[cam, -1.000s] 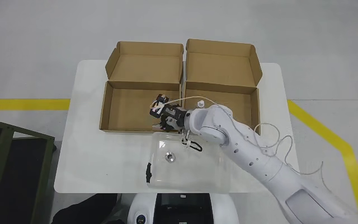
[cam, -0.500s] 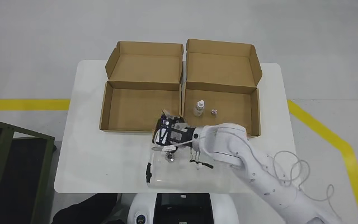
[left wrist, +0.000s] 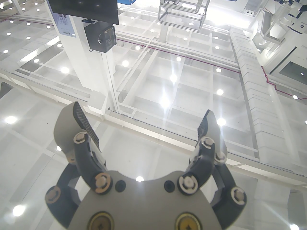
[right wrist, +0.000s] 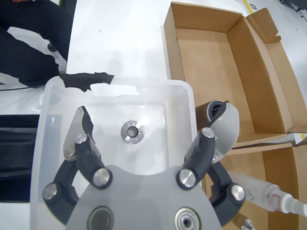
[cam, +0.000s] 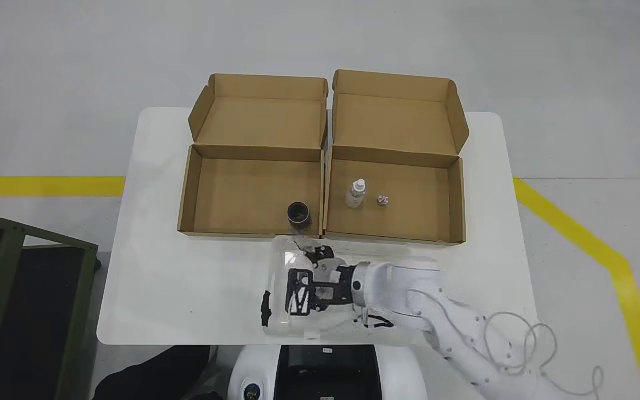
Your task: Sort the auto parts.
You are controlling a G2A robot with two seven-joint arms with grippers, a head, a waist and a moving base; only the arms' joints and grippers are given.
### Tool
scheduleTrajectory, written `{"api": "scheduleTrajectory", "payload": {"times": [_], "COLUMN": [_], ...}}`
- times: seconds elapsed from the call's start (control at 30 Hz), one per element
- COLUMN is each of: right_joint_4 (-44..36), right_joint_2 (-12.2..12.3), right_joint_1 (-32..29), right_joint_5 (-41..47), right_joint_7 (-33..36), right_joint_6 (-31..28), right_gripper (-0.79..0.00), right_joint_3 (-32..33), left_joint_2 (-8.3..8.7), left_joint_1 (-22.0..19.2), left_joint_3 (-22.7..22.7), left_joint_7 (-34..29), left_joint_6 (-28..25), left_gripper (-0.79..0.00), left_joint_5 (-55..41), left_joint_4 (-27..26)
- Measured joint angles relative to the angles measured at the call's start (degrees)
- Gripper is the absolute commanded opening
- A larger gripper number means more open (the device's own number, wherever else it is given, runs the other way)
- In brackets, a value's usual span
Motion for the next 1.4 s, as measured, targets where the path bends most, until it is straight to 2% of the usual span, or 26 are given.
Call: {"api": "scheduleTrajectory", "payload": {"times": [0.23, 0.37, 0.47, 0.77, 0.93, 0.97, 1.17, 1.3, 1.4], "right_joint_4": [1.7, 2.9, 4.9, 10.0, 11.6, 11.8, 12.2, 12.3, 11.6], "right_joint_2": [0.2, 0.2, 0.0, -1.0, -1.3, -1.3, -1.3, -1.2, -1.1], "right_joint_1": [-0.8, -0.8, -0.4, 1.8, 2.4, 2.4, 2.3, 2.1, 2.0], "right_joint_5": [-3.8, -4.6, -4.6, -3.7, -3.4, -3.4, -3.3, -2.7, -2.8], "right_joint_7": [-2.5, -2.9, -3.1, -3.2, -2.9, -2.9, -2.9, -3.6, -3.7], "right_joint_6": [-1.4, -1.7, -0.9, 0.4, 0.8, 0.8, 0.3, -0.6, -1.4], "right_gripper": [0.0, -0.058, -0.135, -0.222, -0.329, -0.379, -0.486, -0.785, -0.785], "right_joint_3": [-0.8, -1.0, -1.3, -3.0, -3.4, -3.5, -3.3, -2.9, -2.6], "left_joint_2": [0.0, 0.0, 0.0, 0.0, 0.0, 0.0, 0.0, 0.0, 0.0], "left_joint_1": [0.0, 0.0, 0.0, 0.0, 0.0, 0.0, 0.0, 0.0, 0.0], "left_joint_3": [0.0, 0.0, 0.0, 0.0, 0.0, 0.0, 0.0, 0.0, 0.0], "left_joint_7": [0.0, 0.0, 0.0, 0.0, 0.0, 0.0, 0.0, 0.0, 0.0], "left_joint_6": [0.0, 0.0, 0.0, 0.0, 0.0, 0.0, 0.0, 0.0, 0.0], "left_gripper": [0.0, 0.0, 0.0, 0.0, 0.0, 0.0, 0.0, 0.0, 0.0], "left_joint_5": [0.0, 0.0, 0.0, 0.0, 0.0, 0.0, 0.0, 0.0, 0.0], "left_joint_4": [0.0, 0.0, 0.0, 0.0, 0.0, 0.0, 0.0, 0.0, 0.0]}}
